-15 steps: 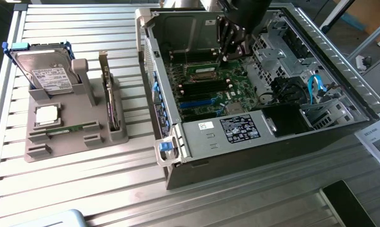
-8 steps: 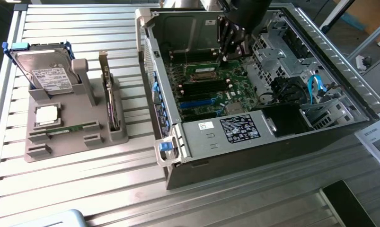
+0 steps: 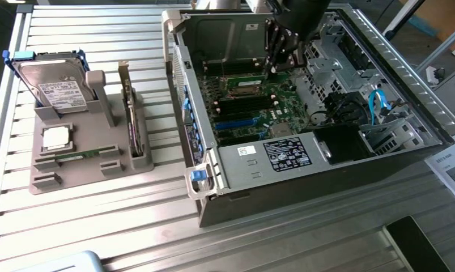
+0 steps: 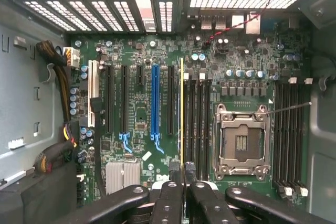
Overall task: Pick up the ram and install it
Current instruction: 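Insert the ram into the slot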
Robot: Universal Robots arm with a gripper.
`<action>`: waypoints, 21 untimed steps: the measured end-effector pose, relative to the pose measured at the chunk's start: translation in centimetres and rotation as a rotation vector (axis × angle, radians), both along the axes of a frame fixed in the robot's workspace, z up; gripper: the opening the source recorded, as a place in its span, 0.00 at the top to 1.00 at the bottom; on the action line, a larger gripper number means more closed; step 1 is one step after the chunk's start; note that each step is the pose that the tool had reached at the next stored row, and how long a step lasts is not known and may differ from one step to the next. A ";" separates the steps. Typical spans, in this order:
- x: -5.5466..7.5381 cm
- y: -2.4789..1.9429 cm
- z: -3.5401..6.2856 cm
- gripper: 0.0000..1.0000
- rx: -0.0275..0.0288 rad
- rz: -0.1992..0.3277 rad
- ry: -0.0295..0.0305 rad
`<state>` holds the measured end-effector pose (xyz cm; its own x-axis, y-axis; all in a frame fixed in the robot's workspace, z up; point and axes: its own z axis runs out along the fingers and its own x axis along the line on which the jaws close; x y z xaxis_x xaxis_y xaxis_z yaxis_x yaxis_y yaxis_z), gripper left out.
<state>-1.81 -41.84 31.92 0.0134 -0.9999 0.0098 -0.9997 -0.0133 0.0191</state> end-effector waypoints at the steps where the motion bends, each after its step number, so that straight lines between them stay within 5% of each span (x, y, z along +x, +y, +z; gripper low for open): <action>1: 0.1 0.00 0.00 0.88 0.0000 0.000 0.0000; 21: 1.1 0.00 -0.88 0.88 0.0001 -0.002 0.0000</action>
<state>-0.69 -41.84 31.04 0.0118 -0.9999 0.0097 -0.9998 -0.0116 0.0191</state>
